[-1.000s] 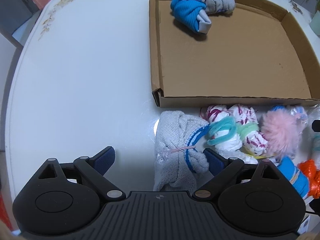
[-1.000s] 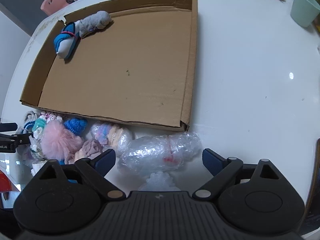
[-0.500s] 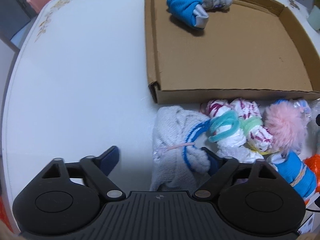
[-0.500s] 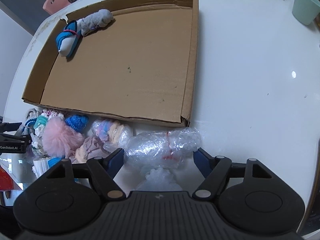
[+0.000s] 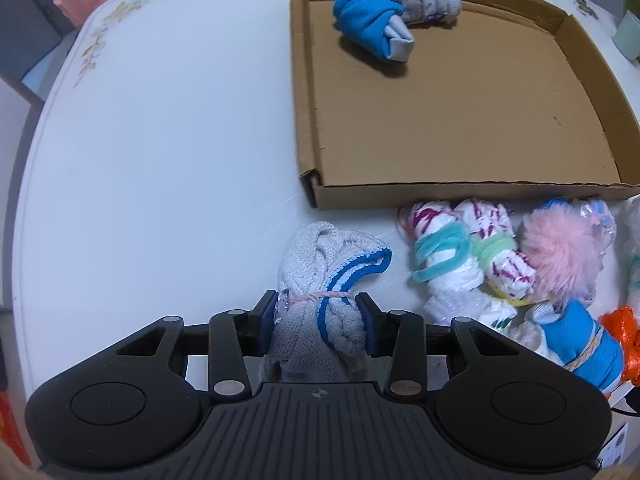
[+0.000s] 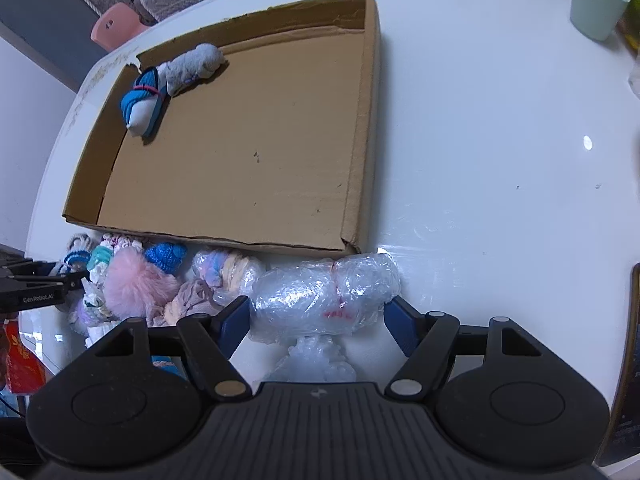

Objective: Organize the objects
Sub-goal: 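Grasp the white knit sock bundle with left gripper while right grasps bubble-wrap roll, then lower both held bundles into the box and open both grippers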

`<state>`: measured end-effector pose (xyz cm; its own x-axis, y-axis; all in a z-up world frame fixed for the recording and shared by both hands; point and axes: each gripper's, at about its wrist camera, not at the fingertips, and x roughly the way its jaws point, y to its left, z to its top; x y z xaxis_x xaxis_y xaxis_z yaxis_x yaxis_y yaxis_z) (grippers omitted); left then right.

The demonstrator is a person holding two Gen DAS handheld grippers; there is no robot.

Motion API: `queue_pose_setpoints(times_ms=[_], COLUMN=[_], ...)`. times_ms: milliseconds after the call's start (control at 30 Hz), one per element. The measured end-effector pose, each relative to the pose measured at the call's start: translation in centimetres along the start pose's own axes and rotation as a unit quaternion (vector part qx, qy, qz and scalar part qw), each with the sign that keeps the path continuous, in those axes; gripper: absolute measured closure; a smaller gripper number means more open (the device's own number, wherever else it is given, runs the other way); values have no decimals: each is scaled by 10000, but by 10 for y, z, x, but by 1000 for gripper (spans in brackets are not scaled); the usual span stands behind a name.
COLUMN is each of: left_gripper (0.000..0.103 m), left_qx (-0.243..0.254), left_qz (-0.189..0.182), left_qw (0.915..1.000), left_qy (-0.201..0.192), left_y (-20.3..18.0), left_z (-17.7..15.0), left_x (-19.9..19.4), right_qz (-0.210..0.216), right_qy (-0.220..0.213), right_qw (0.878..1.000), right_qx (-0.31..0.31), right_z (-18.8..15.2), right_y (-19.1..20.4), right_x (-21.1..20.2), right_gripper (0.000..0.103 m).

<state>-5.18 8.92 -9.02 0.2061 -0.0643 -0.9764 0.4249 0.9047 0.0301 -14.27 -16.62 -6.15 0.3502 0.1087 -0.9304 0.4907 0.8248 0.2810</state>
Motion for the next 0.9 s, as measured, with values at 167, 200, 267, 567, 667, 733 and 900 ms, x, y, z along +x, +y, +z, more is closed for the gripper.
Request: queue_pose_setpoints(times_ms=[167,200,267,567,667,733,900], left_gripper=[55,55,55,55,55,55,55], left_qx=[-93,-109,-199,-272,-313,-233,159], left_qz=[96,128,107,97,10,9,-148], left_qw=[9999,9998,9995,9935,9902,9878,9809], left_qy=[-73,-113,-205,-1097,-1357,-1539,-1932], left_y=[9,10,15,9,6,0,-22], left_z=[1,1,10,38,47,49,62], left_x=[-14,-18,-24,-71,-81,-88,-97], right_qz=[52,60,95,159,217,272,426], right_qy=[-84,-112,-174,-871,-1097,-1263,-1607], right_qw=[9999,9999,9998,9956,9931,9910,9861], right_qx=[51,63,91,296,367,354,60], right_z=[-11,-12,-12,-13,-10,-7,13], right_y=[-10,-18,-30,-46,-49,-48,-28], right_x=[-19,-30,-47,-87,-96,-103,-111], right_gripper=[34,34,34,34,34,34,34])
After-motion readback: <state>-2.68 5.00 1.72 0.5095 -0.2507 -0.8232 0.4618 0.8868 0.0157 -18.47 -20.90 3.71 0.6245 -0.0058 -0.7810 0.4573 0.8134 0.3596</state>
